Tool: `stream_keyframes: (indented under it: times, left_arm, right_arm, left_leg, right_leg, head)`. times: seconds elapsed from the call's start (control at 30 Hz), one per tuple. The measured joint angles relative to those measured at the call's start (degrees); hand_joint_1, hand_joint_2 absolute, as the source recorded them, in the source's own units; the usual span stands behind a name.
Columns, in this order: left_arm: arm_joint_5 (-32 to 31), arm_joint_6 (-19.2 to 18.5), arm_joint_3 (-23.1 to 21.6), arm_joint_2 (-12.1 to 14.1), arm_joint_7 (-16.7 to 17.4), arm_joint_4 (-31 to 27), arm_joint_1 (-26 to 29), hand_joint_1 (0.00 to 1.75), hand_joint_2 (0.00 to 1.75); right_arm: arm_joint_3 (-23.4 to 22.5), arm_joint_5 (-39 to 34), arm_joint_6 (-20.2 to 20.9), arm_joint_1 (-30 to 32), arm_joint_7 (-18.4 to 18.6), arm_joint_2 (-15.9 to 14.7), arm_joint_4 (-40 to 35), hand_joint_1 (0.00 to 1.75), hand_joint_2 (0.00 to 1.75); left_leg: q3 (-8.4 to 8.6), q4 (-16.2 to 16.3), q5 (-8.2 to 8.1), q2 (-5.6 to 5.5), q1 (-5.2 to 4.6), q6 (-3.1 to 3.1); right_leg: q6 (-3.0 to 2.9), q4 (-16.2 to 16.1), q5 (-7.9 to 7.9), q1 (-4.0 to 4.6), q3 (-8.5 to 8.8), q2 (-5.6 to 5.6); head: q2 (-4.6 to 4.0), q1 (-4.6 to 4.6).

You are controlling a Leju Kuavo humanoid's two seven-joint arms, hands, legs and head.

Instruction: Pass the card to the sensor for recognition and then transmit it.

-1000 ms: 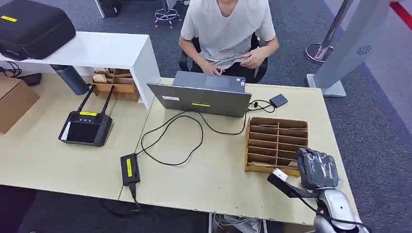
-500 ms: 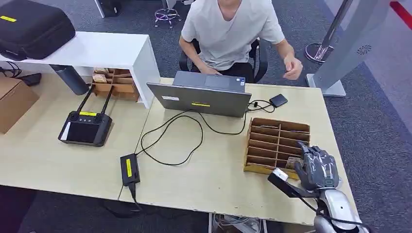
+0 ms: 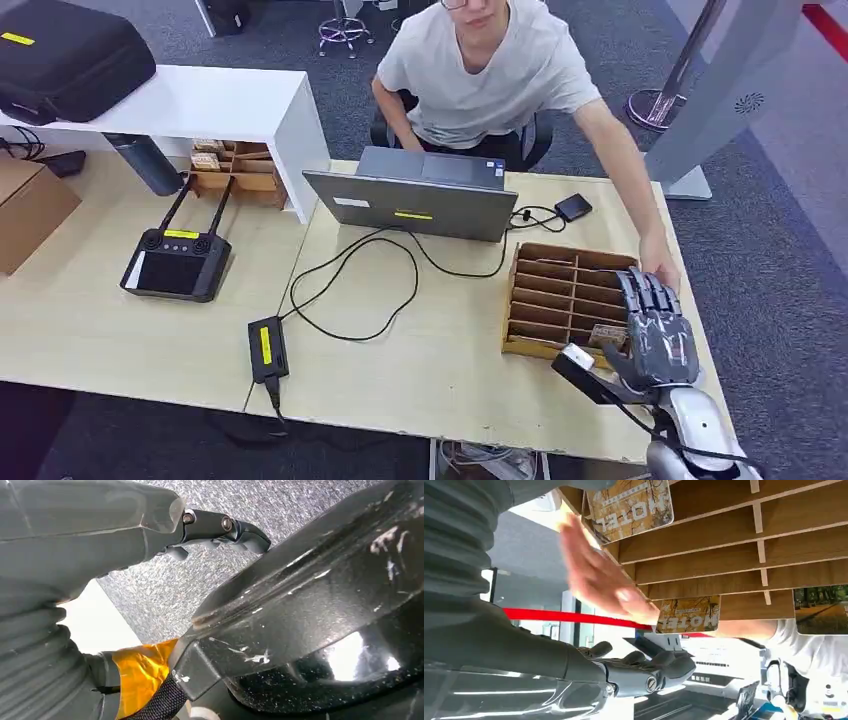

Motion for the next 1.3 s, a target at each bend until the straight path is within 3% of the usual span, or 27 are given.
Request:
stream_keyframes:
  times: [1.3]
  left_arm:
    - [0.15,0.31,0.00,0.00,0.00,0.00,0.02,0.00,1.75]
  right_arm:
    - [-0.48,-0.52,-0.31,1.92,-0.07,-0.02,-0.17,0.00,1.75]
  left_leg:
    - [-0.01,0.00,0.00,0.00,0.00,0.00]
  right_leg:
    - [0.00,0.00,0.00,0.00,-0.03,0.01]
  head:
    - [0.02,0.00]
